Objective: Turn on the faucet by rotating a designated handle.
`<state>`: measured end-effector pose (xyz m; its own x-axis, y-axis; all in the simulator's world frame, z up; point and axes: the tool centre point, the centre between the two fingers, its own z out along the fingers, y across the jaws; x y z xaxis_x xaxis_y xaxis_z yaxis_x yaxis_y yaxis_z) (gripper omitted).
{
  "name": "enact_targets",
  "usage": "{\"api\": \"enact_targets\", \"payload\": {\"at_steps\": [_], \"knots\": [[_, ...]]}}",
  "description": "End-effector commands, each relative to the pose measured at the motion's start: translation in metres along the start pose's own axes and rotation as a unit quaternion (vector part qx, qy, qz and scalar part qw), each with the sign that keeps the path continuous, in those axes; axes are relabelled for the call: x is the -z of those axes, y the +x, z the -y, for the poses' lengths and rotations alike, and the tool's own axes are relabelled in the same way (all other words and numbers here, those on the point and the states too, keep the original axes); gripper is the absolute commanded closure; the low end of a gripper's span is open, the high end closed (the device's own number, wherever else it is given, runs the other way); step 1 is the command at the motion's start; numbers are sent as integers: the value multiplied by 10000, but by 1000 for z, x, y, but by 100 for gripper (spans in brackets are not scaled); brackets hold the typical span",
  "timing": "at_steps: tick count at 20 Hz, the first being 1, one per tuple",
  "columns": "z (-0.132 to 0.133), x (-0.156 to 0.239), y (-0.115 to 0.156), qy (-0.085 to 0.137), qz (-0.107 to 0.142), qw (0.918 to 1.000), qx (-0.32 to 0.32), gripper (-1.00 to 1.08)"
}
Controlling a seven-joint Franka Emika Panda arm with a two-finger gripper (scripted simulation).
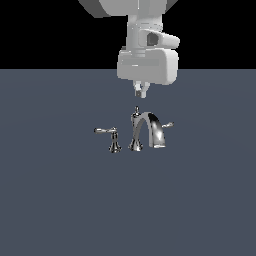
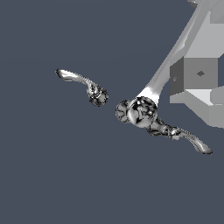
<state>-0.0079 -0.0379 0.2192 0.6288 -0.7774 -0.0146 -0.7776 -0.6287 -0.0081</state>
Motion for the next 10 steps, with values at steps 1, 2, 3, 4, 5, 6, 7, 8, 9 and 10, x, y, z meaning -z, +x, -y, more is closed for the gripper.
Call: {"api": "enact_targets", "payload": {"at_steps": [1,2,3,4,5,6,7,8,9,10], "knots": [[4,-16,17,-4,-16,9996,-295,108],[5,-23,24,-6,-21,9991,-412,108],[6,-29,31,-9,-26,9986,-530,108],[7,-36,38,-11,-32,9979,-648,108],[8,-42,45,-14,-37,9970,-768,108],[9,-49,52,-16,-42,9960,-888,108],[9,-55,59,-18,-47,9949,-1009,108],[9,-62,67,-20,-52,9936,-1128,108],[9,-68,74,-22,-57,9922,-1242,108],[9,-74,80,-23,-61,9908,-1350,108]]}}
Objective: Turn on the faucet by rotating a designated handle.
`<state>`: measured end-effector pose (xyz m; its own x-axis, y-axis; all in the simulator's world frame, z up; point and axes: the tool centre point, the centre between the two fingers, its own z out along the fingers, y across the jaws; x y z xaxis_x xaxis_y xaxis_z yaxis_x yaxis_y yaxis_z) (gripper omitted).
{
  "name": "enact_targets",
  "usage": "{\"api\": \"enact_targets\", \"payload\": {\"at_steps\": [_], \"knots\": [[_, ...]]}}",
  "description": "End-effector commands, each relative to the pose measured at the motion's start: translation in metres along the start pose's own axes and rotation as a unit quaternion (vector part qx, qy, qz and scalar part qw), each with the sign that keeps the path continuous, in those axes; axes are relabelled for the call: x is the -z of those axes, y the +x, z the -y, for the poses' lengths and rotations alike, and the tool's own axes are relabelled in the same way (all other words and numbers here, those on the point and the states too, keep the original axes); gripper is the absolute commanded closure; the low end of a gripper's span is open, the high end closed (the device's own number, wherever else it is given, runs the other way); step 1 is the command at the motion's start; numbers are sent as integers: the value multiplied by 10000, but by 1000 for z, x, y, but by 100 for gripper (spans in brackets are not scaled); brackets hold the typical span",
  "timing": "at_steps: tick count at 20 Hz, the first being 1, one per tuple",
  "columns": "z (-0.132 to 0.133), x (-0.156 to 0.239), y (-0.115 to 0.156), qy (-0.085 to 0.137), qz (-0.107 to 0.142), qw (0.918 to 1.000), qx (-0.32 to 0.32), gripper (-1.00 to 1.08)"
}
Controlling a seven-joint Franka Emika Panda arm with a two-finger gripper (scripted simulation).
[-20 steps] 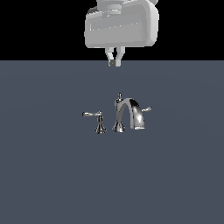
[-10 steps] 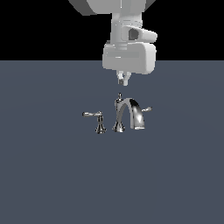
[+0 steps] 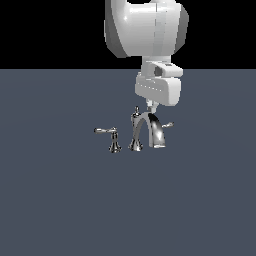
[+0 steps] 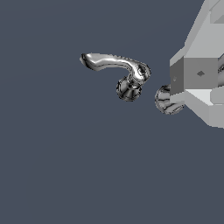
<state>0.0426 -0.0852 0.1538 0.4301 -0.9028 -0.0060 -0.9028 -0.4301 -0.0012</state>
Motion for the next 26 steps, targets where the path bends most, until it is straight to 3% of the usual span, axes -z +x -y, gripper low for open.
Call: {"api": "enact_targets", "payload": {"at_steps": [1,12,22,26], "knots": [[4,-15,16,-2,-16,9996,-281,108],[9,-54,62,-5,-35,9945,-1044,108],[9,-59,69,-5,-32,9934,-1148,108],[-5,-59,71,-5,-32,9934,-1148,108]]}}
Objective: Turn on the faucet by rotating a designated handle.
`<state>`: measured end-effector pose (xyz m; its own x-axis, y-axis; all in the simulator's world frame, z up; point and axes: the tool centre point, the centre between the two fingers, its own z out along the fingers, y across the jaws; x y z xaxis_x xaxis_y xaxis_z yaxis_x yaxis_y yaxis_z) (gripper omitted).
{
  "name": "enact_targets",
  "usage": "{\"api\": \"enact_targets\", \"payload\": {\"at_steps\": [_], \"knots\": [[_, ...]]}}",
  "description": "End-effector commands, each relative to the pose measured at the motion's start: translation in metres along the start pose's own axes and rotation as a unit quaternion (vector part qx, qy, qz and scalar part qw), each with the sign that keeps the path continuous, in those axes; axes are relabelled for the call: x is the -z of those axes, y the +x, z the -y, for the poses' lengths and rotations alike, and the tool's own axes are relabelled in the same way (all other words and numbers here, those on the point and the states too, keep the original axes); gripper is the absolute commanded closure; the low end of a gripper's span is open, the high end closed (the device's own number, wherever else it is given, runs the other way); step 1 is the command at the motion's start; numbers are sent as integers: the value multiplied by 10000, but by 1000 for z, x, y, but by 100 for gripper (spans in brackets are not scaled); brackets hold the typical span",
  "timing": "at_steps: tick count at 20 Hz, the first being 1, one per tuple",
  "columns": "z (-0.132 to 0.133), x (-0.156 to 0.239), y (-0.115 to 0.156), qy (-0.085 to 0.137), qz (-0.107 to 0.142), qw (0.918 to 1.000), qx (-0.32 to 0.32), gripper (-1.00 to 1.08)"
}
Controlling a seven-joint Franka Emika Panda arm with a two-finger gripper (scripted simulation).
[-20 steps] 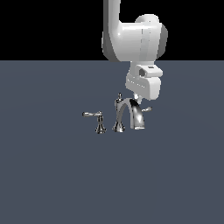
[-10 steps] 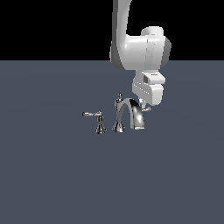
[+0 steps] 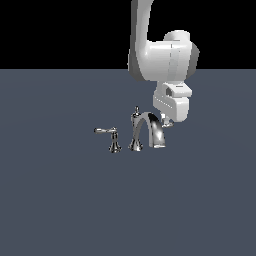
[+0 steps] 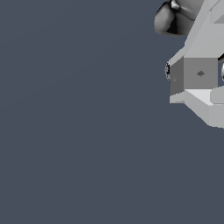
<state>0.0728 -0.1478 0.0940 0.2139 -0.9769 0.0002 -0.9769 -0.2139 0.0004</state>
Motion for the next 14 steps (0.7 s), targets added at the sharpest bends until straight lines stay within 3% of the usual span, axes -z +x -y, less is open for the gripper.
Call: {"api": "enact_targets", "payload": {"at_steps": [1,8,10,14], "knots": [[-8,0,4,0,-1,10000,-5,108],[-34,0,15,1,0,10000,-8,108],[-23,0,6,51,2,10000,59,108],[-35,0,4,41,2,10000,46,108]]}}
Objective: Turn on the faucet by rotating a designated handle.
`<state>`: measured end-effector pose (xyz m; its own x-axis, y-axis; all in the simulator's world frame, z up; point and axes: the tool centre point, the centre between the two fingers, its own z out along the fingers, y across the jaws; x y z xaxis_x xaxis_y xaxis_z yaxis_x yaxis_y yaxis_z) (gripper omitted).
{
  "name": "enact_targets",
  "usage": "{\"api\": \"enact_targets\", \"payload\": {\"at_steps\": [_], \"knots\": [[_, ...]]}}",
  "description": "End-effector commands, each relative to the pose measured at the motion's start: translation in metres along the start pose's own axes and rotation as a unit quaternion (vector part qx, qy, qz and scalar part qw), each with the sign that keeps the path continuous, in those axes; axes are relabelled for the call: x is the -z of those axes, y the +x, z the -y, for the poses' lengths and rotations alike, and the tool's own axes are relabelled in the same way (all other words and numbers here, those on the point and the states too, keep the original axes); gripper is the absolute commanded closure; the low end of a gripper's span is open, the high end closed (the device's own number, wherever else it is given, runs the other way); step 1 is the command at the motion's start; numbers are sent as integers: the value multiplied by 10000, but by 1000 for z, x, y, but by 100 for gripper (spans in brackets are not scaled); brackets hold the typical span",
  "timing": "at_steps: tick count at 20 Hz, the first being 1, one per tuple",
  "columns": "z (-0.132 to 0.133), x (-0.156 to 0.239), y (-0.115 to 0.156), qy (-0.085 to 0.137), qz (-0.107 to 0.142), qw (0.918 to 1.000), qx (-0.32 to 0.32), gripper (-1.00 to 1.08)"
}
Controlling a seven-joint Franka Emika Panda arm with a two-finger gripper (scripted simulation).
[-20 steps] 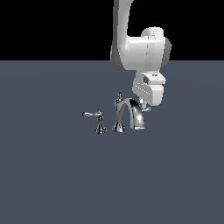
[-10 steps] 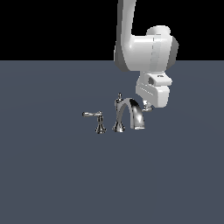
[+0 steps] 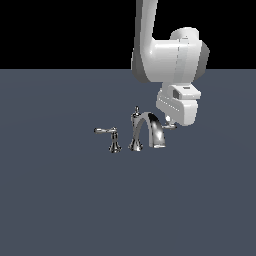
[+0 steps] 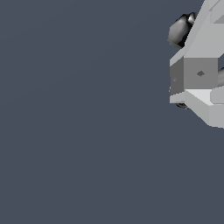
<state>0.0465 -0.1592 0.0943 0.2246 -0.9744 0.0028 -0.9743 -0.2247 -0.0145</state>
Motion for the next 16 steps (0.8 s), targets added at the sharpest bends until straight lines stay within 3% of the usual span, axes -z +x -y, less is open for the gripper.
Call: {"api": "enact_targets", "payload": {"at_steps": [1,14,16], "knots": [[-10,0,-2,-36,15,10000,-14,108],[-53,1,-10,-71,14,10000,-62,108],[-48,0,-9,-51,6,10000,-52,108]]}}
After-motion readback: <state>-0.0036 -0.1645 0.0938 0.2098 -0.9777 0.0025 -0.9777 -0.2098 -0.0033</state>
